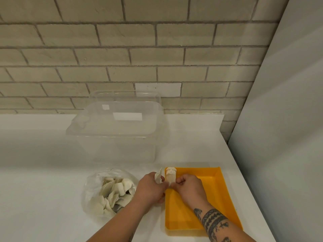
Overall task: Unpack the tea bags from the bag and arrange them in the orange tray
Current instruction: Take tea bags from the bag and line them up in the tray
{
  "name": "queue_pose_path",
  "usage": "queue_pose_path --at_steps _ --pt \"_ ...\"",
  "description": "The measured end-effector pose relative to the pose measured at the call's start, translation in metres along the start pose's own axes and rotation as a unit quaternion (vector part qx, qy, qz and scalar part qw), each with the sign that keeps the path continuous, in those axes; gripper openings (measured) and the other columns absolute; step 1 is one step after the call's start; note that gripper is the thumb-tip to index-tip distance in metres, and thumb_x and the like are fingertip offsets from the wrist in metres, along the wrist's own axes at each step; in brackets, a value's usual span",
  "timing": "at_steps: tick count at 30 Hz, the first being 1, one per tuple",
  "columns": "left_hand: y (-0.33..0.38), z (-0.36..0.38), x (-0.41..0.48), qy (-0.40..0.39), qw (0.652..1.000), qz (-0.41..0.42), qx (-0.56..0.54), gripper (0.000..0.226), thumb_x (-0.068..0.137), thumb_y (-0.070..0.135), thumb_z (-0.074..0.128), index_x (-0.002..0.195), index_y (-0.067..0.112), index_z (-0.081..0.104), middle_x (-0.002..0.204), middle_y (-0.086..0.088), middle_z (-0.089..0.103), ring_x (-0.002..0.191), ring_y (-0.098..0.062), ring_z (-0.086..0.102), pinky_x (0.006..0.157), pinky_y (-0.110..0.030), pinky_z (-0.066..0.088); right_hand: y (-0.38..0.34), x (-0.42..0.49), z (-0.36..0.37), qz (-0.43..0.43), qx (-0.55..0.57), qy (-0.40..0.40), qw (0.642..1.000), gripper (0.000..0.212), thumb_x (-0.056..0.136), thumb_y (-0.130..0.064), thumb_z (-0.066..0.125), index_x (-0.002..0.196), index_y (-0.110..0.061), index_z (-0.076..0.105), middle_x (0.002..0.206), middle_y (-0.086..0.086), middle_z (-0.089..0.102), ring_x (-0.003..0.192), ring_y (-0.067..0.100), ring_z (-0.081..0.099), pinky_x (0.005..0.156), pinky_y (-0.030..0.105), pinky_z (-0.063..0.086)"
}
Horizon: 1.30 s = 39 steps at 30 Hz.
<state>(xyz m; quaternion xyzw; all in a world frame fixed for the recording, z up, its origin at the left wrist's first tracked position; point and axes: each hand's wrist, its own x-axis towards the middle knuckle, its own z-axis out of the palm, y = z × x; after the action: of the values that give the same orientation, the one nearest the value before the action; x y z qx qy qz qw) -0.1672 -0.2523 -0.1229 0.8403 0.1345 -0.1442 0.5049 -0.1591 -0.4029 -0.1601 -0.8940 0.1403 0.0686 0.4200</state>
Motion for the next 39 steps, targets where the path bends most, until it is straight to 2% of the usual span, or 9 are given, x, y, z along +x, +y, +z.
queue_pose_path --at_steps 4,7,12,15,21,24,29,37,39 --pt "0.004 -0.003 -0.004 0.052 0.998 0.017 0.018 0.016 0.085 0.035 0.072 0.094 0.027 0.061 0.086 -0.005 0.073 0.066 -0.021 0.071 0.057 -0.031 0.059 -0.003 -0.009 -0.017 0.0 0.012 0.022 1.0 0.015 0.086 -0.038 0.077 0.082 -0.027 0.067 0.084 -0.013 0.067 0.078 0.004 0.061 0.065 0.021 0.047" --pt "0.014 -0.008 -0.013 0.071 0.995 0.028 -0.064 0.02 0.088 0.035 0.072 0.101 0.024 0.061 0.09 -0.007 0.071 0.071 -0.021 0.072 0.049 -0.025 0.056 -0.007 -0.018 -0.036 -0.034 0.029 0.034 0.998 0.016 0.087 -0.037 0.075 0.08 -0.025 0.067 0.08 -0.011 0.068 0.075 0.002 0.061 0.057 0.015 0.041" --pt "0.032 -0.015 -0.026 -0.025 0.958 0.028 -0.283 0.019 0.093 0.008 0.054 0.11 0.012 0.063 0.095 -0.014 0.069 0.076 -0.027 0.07 0.059 -0.034 0.057 -0.021 -0.031 -0.059 -0.1 0.083 0.027 0.991 0.008 0.089 -0.029 0.074 0.083 -0.028 0.07 0.081 -0.011 0.067 0.075 0.0 0.061 0.061 0.008 0.041" --pt "0.039 -0.019 -0.032 -0.074 0.936 0.056 -0.34 0.023 0.099 0.001 0.048 0.118 0.008 0.06 0.097 -0.016 0.071 0.084 -0.03 0.072 0.063 -0.035 0.058 -0.033 -0.039 -0.068 -0.127 0.153 0.031 0.98 0.005 0.09 -0.025 0.074 0.088 -0.028 0.072 0.083 -0.011 0.069 0.074 -0.007 0.06 0.064 0.008 0.044" --pt "0.045 -0.018 -0.039 -0.082 0.941 0.119 -0.305 0.032 0.092 0.013 0.072 0.122 0.014 0.06 0.105 -0.015 0.075 0.093 -0.031 0.075 0.065 -0.035 0.059 -0.051 -0.044 -0.077 -0.149 0.204 0.015 0.967 0.013 0.091 -0.031 0.072 0.104 -0.032 0.073 0.092 -0.014 0.074 0.088 0.003 0.067 0.08 0.021 0.054" --pt "0.047 -0.02 -0.043 -0.083 0.947 0.126 -0.285 0.043 0.083 0.021 0.082 0.12 0.018 0.061 0.105 -0.014 0.075 0.089 -0.032 0.077 0.063 -0.036 0.06 -0.053 -0.042 -0.077 -0.168 0.183 -0.016 0.969 0.02 0.091 -0.033 0.071 0.111 -0.035 0.072 0.092 -0.012 0.07 0.075 0.001 0.064 0.073 0.022 0.054" --pt "0.044 -0.019 -0.045 -0.083 0.955 0.127 -0.253 0.04 0.082 0.015 0.083 0.117 0.019 0.062 0.094 -0.013 0.076 0.083 -0.035 0.076 0.068 -0.044 0.062 -0.056 -0.041 -0.079 -0.183 0.157 -0.001 0.97 0.007 0.091 -0.032 0.071 0.085 -0.029 0.074 0.083 -0.012 0.072 0.076 0.004 0.065 0.071 0.024 0.053" --pt "0.037 -0.017 -0.037 -0.041 0.961 0.121 -0.246 0.017 0.087 0.011 0.078 0.101 0.011 0.069 0.081 -0.011 0.073 0.074 -0.028 0.074 0.062 -0.037 0.06 -0.051 -0.04 -0.081 -0.149 0.174 -0.036 0.973 0.004 0.091 -0.029 0.072 0.095 -0.028 0.074 0.085 -0.016 0.075 0.079 0.001 0.069 0.077 0.025 0.057" --pt "0.036 -0.017 -0.035 -0.042 0.962 0.123 -0.24 0.015 0.087 0.011 0.078 0.099 0.012 0.07 0.081 -0.01 0.074 0.074 -0.027 0.074 0.062 -0.037 0.06 -0.047 -0.039 -0.08 -0.142 0.141 -0.038 0.979 0.007 0.091 -0.029 0.072 0.085 -0.025 0.073 0.073 -0.014 0.07 0.067 0.002 0.062 0.068 0.027 0.052"
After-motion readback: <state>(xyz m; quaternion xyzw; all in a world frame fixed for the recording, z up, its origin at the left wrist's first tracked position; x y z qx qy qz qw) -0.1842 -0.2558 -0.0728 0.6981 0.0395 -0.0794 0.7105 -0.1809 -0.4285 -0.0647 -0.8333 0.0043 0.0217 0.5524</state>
